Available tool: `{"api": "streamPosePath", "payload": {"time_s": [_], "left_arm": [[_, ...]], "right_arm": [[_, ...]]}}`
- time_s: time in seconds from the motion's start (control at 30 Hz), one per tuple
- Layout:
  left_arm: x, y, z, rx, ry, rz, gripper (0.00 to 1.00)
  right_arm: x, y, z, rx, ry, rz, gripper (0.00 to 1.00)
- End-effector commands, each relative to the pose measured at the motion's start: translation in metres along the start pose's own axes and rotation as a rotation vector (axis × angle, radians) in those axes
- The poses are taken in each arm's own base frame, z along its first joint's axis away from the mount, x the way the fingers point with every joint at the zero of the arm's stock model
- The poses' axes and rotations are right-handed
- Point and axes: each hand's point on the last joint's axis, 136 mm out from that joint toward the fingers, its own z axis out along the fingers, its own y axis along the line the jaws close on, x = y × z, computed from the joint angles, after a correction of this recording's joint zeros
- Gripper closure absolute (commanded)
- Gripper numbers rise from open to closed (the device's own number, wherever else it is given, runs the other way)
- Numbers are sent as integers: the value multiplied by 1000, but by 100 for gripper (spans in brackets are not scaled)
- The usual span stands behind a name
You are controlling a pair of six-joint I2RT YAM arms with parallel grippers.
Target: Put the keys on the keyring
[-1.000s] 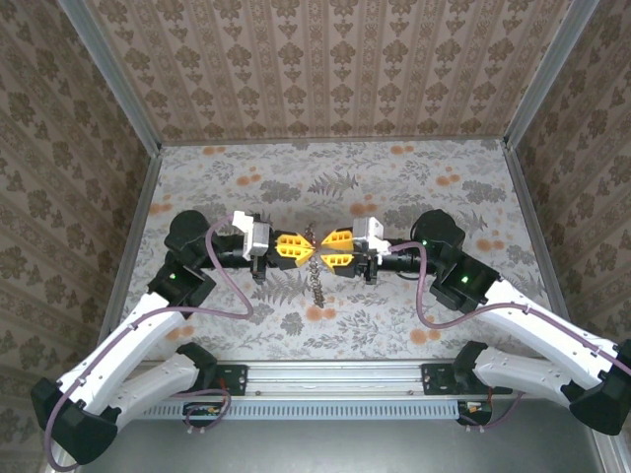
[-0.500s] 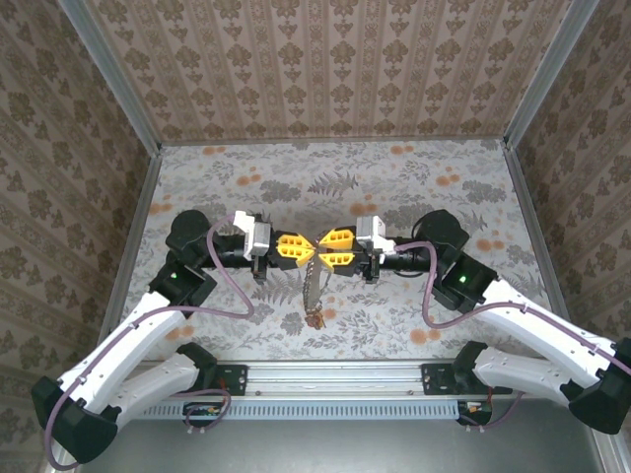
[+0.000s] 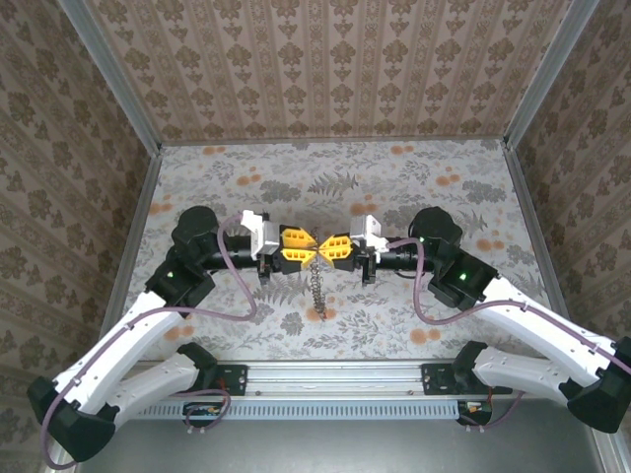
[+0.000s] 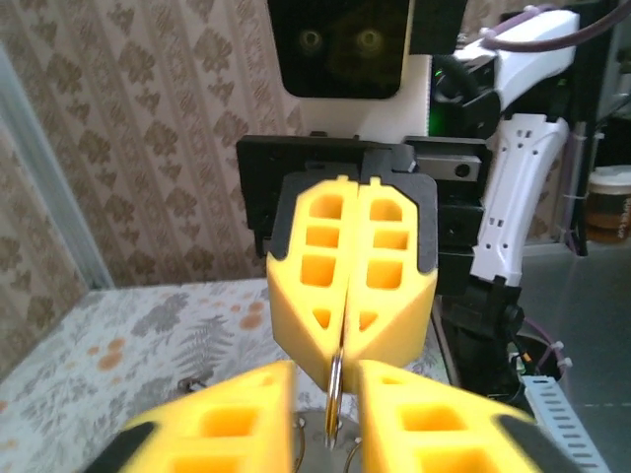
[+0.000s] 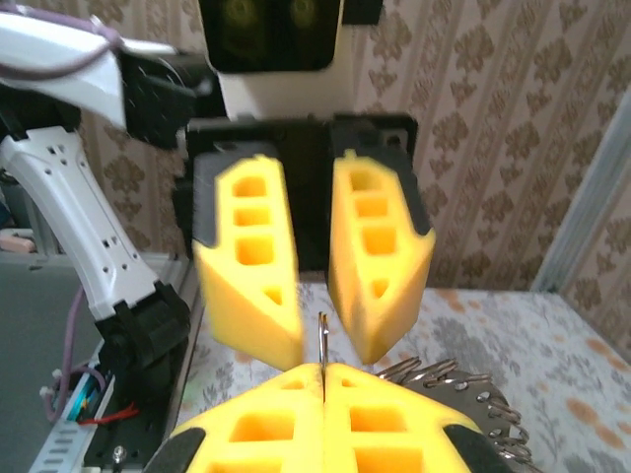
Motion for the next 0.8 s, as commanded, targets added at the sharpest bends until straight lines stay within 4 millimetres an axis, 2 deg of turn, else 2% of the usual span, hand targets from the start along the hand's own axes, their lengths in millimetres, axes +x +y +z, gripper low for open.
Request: {"api": "streamPosePath", "payload": {"time_s": [0.0,0.27,0.43,0.6,0.77], "left_arm": [[12,10,-6,-113,143,57,69],[27,26,-18,-239,268,72,67],[31,27,-20,-251,283,70,67],[30,25,-23,-257,273,71,67],[24,16,-18,-191,218,70,67]], "right_arm": [[-11,-17,-6,91,66,-24,100],[12,-39,-5,160,353,90,100],[29,-43,-7,189,527,148,100],[31,-41,-9,178,617,157,100],[20,-22,-4,71,614,143,100]]}}
